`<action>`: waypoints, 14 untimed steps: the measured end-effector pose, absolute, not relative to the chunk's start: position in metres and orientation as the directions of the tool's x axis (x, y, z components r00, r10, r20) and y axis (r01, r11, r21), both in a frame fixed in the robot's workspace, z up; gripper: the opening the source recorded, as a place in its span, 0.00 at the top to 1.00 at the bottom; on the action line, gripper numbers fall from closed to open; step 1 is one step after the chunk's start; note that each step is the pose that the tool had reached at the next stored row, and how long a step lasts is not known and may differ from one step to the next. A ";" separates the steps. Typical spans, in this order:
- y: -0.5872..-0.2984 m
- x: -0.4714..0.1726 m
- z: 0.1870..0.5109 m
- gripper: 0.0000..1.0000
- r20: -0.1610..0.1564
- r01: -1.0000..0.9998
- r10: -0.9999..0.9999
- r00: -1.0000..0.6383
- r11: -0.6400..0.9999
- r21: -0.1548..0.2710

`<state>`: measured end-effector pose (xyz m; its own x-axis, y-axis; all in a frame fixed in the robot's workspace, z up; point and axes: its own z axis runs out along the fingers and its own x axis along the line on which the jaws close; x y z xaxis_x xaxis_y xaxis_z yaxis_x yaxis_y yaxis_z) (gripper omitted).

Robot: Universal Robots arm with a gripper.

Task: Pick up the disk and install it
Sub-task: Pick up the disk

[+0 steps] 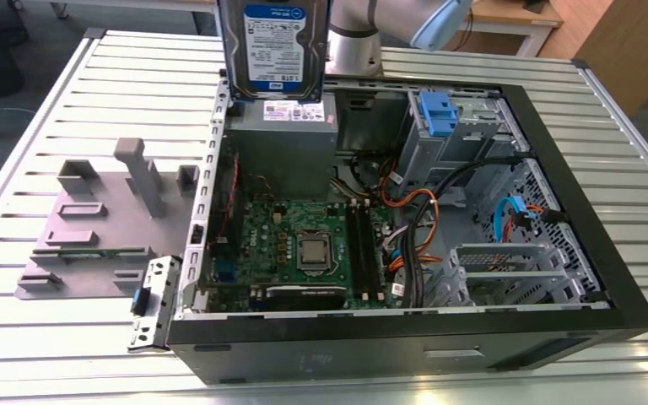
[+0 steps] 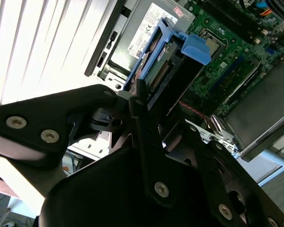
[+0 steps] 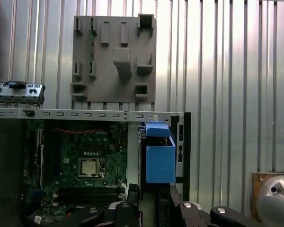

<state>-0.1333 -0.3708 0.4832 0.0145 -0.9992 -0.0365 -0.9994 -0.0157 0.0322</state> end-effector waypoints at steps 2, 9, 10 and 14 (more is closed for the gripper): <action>-0.371 -0.133 0.483 0.65 -0.037 -0.999 -0.999 0.015 -0.016 0.032; -0.371 -0.126 0.483 0.65 -0.037 -0.999 -0.999 0.015 -0.016 0.032; -0.371 -0.123 0.483 0.65 -0.037 -0.999 -0.999 0.015 -0.016 0.032; -0.371 -0.111 0.483 0.65 -0.037 -0.999 -0.999 0.014 -0.016 0.033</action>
<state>-0.1114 -0.3708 0.4830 0.0144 -0.9992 -0.0366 -0.9993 -0.0157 0.0330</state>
